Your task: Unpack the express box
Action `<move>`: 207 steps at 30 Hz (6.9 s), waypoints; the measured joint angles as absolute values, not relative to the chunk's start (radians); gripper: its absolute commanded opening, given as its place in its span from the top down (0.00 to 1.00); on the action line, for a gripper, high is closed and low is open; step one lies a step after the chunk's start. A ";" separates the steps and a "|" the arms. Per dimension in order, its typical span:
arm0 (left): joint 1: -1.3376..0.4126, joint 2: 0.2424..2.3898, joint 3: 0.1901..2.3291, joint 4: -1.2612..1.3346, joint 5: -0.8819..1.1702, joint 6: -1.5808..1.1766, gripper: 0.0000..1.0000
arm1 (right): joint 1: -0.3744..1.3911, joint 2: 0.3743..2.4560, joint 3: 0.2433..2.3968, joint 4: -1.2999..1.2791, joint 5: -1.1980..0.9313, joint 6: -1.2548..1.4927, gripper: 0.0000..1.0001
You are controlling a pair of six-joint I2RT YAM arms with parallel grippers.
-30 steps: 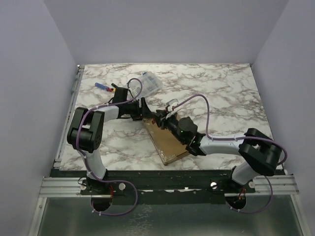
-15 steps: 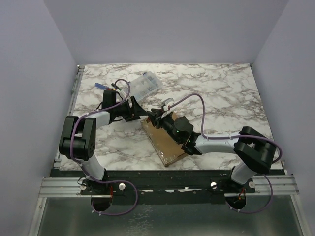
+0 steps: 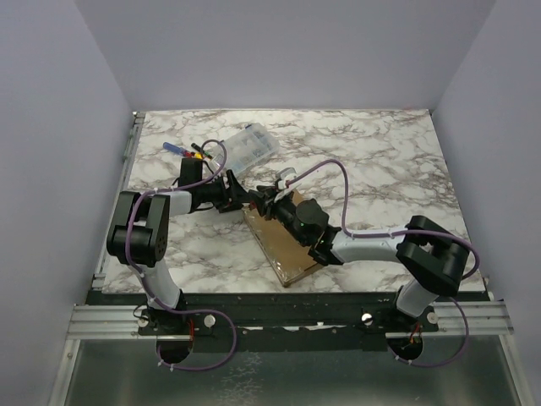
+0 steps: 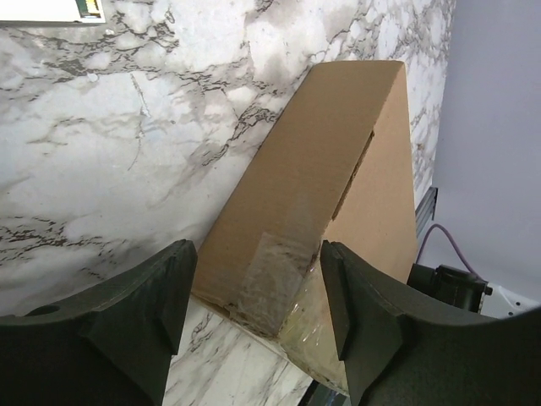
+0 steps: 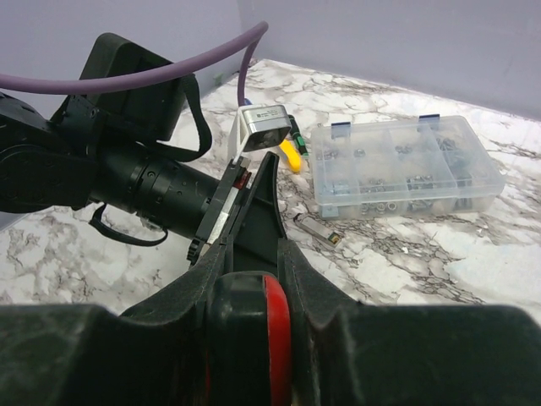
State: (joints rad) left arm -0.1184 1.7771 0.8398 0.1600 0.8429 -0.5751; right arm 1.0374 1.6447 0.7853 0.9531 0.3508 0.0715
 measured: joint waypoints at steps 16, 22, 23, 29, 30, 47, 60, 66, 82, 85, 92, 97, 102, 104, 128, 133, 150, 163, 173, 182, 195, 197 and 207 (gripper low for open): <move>-0.127 1.797 0.867 0.135 0.850 -0.558 0.44 | 1.045 1.705 0.819 0.978 0.371 0.072 0.99; -0.128 1.800 0.877 0.128 0.851 -0.553 0.47 | 1.061 1.743 0.831 1.008 0.399 0.052 0.99; -0.129 1.801 0.877 0.128 0.852 -0.553 0.47 | 1.062 1.750 0.833 1.014 0.402 0.051 0.99; -0.129 1.802 0.883 0.122 0.854 -0.551 0.48 | 1.072 1.768 0.838 1.033 0.421 0.043 0.99; -0.129 1.802 0.883 0.121 0.854 -0.550 0.48 | 1.074 1.771 0.841 1.034 0.424 0.042 0.99; -0.129 1.803 0.886 0.118 0.858 -0.549 0.50 | 1.079 1.799 0.859 1.061 0.445 0.034 0.99; -0.131 1.803 0.888 0.114 0.860 -0.548 0.51 | 1.088 1.800 0.859 1.060 0.445 0.036 0.99; -0.131 1.803 0.889 0.112 0.860 -0.548 0.51 | 1.088 1.808 0.861 1.061 0.453 0.032 0.99; -0.131 1.804 0.896 0.100 0.860 -0.537 0.52 | 1.118 1.822 0.866 1.045 0.484 -0.002 0.99; -0.131 1.806 0.902 0.088 0.860 -0.533 0.52 | 1.134 1.821 0.872 1.016 0.505 -0.012 0.99; -0.131 1.810 0.909 0.073 0.860 -0.530 0.53 | 1.151 1.792 0.880 0.926 0.536 -0.011 0.99; -0.132 1.812 0.917 0.061 0.860 -0.525 0.53 | 1.171 1.748 0.850 0.870 0.551 0.014 0.99; -0.133 1.813 0.924 0.048 0.861 -0.517 0.48 | 1.180 1.711 0.809 0.859 0.558 0.035 0.99; -0.133 1.813 0.927 0.042 0.859 -0.510 0.40 | 1.182 1.707 0.800 0.860 0.561 0.041 0.99; -0.139 1.305 0.747 -0.174 0.519 -0.720 0.30 | 1.190 1.707 0.786 0.884 0.585 0.024 0.99; -0.173 1.314 0.704 -0.123 0.506 -0.779 0.36 | 1.190 1.707 0.783 0.889 0.588 0.024 0.99; -0.280 1.473 0.627 0.074 0.437 -0.812 0.43 | 1.191 1.686 0.783 0.834 0.594 0.026 0.99; -0.286 1.516 0.661 0.122 0.369 -0.811 0.43 | 1.194 1.549 0.744 0.612 0.592 0.097 0.99; -0.288 1.567 0.720 0.114 0.346 -0.804 0.43 | 1.257 1.451 0.709 0.479 0.651 0.129 0.99; -0.289 1.579 0.742 0.097 0.335 -0.797 0.43 | 1.360 1.374 0.694 0.323 0.770 0.201 0.99; -0.293 1.581 0.748 0.086 0.336 -0.791 0.43 | 1.527 1.369 0.702 0.200 1.013 0.318 0.99; -0.293 1.580 0.751 0.081 0.336 -0.788 0.43 | 1.539 1.368 0.702 0.189 1.035 0.331 0.99; -0.295 1.581 0.752 0.080 0.335 -0.785 0.43 | 1.590 1.321 0.669 0.147 1.100 0.411 0.99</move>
